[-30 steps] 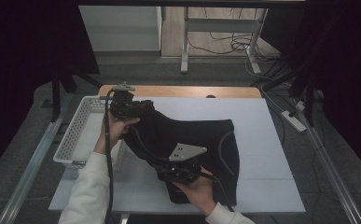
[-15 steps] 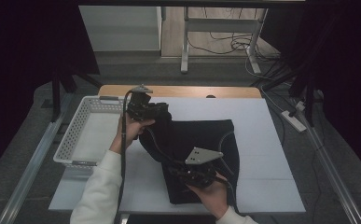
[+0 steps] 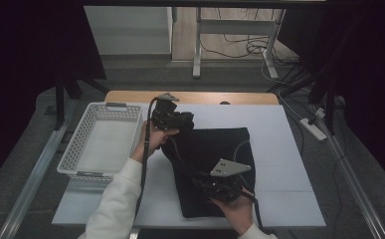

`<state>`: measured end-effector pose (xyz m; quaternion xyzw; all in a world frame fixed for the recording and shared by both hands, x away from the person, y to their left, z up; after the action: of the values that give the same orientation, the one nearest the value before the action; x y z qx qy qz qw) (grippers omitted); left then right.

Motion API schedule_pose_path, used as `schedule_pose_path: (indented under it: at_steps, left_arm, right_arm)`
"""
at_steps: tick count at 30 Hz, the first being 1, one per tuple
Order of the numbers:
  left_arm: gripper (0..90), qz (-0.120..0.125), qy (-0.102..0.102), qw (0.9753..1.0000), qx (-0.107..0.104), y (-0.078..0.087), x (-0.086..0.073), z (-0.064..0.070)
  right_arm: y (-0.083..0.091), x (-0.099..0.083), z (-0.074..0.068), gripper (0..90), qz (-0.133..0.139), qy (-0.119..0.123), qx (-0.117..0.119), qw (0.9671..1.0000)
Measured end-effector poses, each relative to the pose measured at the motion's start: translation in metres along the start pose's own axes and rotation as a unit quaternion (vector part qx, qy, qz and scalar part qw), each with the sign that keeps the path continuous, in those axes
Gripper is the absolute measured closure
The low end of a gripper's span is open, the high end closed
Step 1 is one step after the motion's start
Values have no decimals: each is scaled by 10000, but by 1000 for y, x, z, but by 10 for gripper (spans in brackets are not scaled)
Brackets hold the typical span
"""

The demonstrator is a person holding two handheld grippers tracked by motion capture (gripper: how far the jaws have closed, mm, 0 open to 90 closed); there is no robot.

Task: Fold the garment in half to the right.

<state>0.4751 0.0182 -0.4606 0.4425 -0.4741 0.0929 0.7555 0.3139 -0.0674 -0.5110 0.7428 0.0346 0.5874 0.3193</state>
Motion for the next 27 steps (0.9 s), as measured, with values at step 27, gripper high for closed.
schedule_pose_path:
  at_steps: [27]
  left_arm:
    - [804,-158,-77,9995,-277,-49,14,32]
  right_arm:
    - [30,-26,24,703,-10,-370,-409,9985]
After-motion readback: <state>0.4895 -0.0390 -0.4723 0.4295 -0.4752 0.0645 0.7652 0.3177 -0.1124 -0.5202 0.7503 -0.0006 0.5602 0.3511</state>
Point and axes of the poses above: each handheld gripper's, and its own axes: y roughly backward along the jaws, x roughly out of its top, z roughly to its right, the point moved 10 cm from there along -y, roughly forward along the jaws, and after that the axes turned 7 degrees about x, right-handed, at the moved point
